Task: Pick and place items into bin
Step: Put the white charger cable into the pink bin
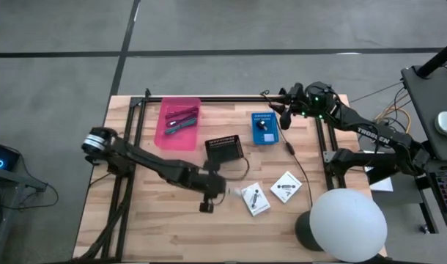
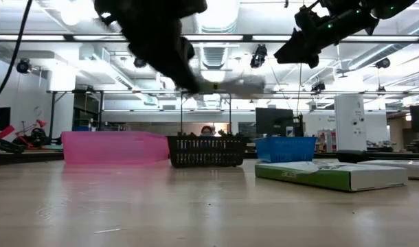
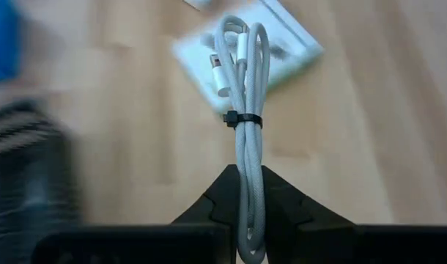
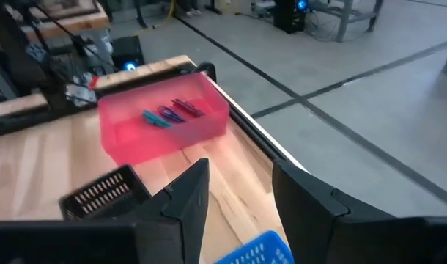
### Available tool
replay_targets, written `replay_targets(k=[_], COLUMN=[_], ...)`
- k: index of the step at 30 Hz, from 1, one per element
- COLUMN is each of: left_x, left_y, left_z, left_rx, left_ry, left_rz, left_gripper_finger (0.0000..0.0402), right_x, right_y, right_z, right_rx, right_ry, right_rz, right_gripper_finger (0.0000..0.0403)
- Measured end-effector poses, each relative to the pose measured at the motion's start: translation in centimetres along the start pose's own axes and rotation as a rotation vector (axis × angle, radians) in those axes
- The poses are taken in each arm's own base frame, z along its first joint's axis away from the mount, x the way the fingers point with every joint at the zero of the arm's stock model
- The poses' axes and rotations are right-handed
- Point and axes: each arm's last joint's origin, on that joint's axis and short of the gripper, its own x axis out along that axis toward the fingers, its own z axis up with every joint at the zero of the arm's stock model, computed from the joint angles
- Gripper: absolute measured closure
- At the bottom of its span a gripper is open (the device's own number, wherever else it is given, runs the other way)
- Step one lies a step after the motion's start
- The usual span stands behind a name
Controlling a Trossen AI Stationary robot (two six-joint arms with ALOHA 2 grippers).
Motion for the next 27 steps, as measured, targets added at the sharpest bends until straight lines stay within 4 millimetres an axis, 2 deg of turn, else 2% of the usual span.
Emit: replay_targets(k=[5, 15, 19, 27], left_x=[-2.6, -5.5, -6.1, -8.1], left_y=[2.5, 6.5, 7.8, 10.1], left_z=[0.8, 1.9, 1.7, -0.7], left_rx=[-0.098, -0.210, -0.235, -0.244], left_ry=[-0.071, -0.202, -0.195, 0.016], left_rz=[0.133, 0.327, 0.376, 0.454], left_gripper_finger=[0.0385, 0.0385, 0.0386, 0.0386], right_x=[0.1, 0.2, 0.4, 0.5], right_y=[0.7, 2.6, 3.3, 3.4], right_z=[0.7, 1.2, 1.4, 1.3], right_rx=[0.020, -0.071, -0.089, -0.085], right_ry=[-0.066, -0.130, -0.155, -0.145], right_rz=[0.119, 0.230, 0.260, 0.259], right_gripper_finger=[0.0248, 0.0186, 0.0164, 0.0143])
